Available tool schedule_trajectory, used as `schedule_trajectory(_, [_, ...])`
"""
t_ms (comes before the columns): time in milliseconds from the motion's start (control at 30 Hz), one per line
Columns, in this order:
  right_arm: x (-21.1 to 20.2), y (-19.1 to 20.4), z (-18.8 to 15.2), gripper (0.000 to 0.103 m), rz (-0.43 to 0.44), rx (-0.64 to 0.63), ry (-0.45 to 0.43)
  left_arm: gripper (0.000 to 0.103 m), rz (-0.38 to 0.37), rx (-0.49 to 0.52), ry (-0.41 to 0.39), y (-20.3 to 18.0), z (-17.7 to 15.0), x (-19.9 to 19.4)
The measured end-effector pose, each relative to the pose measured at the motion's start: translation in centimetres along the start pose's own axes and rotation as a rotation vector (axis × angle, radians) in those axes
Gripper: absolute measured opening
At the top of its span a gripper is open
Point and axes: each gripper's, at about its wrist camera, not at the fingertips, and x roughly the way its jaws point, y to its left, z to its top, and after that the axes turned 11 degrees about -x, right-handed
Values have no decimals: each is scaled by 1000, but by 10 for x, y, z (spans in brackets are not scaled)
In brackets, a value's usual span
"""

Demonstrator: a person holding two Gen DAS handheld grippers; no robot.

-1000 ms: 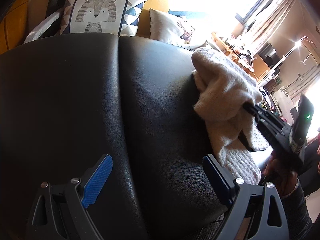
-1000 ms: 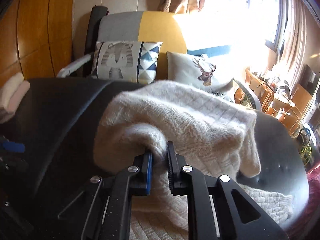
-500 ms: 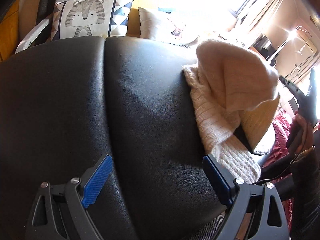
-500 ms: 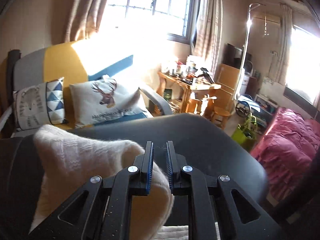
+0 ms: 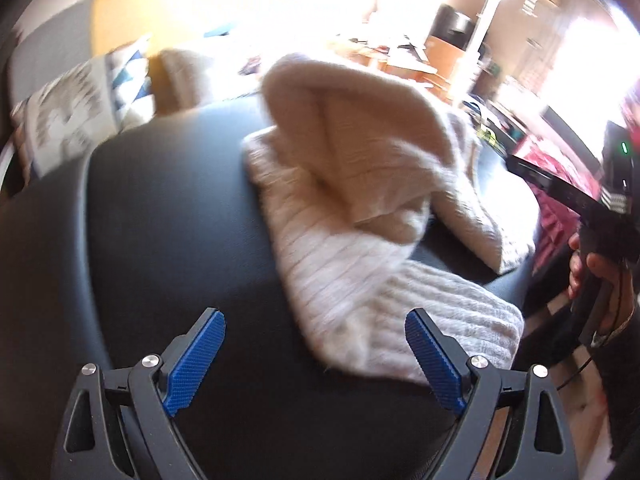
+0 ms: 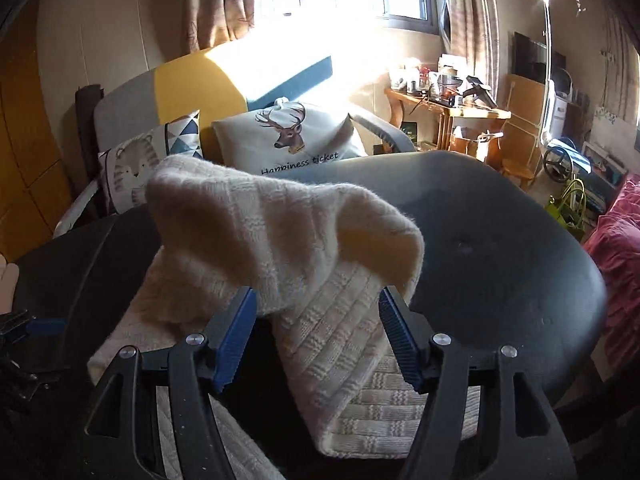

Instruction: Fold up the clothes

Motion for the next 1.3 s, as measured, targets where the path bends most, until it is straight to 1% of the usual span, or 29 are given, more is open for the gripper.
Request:
schedule_trajectory(67, [3,4,-3,67,16,11,2,94,14,105,-11,-21,-1,11])
schedule_trajectory(167, [4,2,-9,67,40,50,2,94,65,196,2,-41,1,35])
schedule_trajectory(233, [3,1,-13,67,35,53,5,94,101,217,24,-47,4,52])
schedule_trajectory(267, [2,0,-15,67,32,53,6,92,123,222,36,-47,6,61])
schedule_trajectory(367, [0,1,-20,67,6,23,14,79,193,225,56,-46,15,82])
schedule_trajectory(433, [-2,4,-23,67,-28,-18,18,79,190,220,46,-44,21,85])
schedule_trajectory(467, [-2,7,-24,67,-50,-54,16,78,188,223,42,-43,23,86])
schedule_trajectory(533, [-1,18,-26,67,-106,-173,13,78,186,236,36,-42,26,88])
schedule_trajectory(633, [6,43,-33,67,-195,-424,13,81,146,216,19,-32,26,89])
schedule_trajectory(667, [11,53,-37,68,-230,-516,11,84,136,195,17,-28,27,90])
schedule_trajectory(700, [16,62,-42,71,-265,-607,8,86,134,180,20,-26,28,90])
schedule_trajectory(767, [25,73,-48,73,-306,-734,-6,87,146,167,36,-26,31,91])
schedule_trajectory(833, [33,77,-48,73,-319,-786,-25,88,159,171,45,-28,34,93])
schedule_trajectory(867, [37,79,-46,73,-327,-802,-36,92,165,166,46,-27,35,94])
schedule_trajectory(900, [42,80,-44,73,-342,-823,-48,98,156,138,48,-22,37,95])
schedule_trajectory(967, [52,85,-40,73,-373,-876,-70,103,119,55,60,-9,40,98])
schedule_trajectory(1000, [58,88,-39,73,-386,-910,-79,103,111,47,57,-7,41,98])
schedule_trajectory(1100, [78,99,-39,73,-396,-1026,-89,103,120,87,31,-10,40,97])
schedule_trajectory(1167, [89,103,-38,73,-391,-1072,-75,103,110,88,29,-10,42,97])
schedule_trajectory(1200, [92,103,-35,69,-376,-1069,-62,103,108,90,28,-10,43,97])
schedule_trajectory(1233, [93,100,-29,59,-346,-1035,-39,103,106,94,27,-10,44,97])
schedule_trajectory(1267, [93,97,-22,36,-311,-992,-13,103,104,97,25,-10,45,97])
schedule_trajectory(1300, [89,92,-13,20,-280,-930,-3,102,100,98,23,-10,46,97])
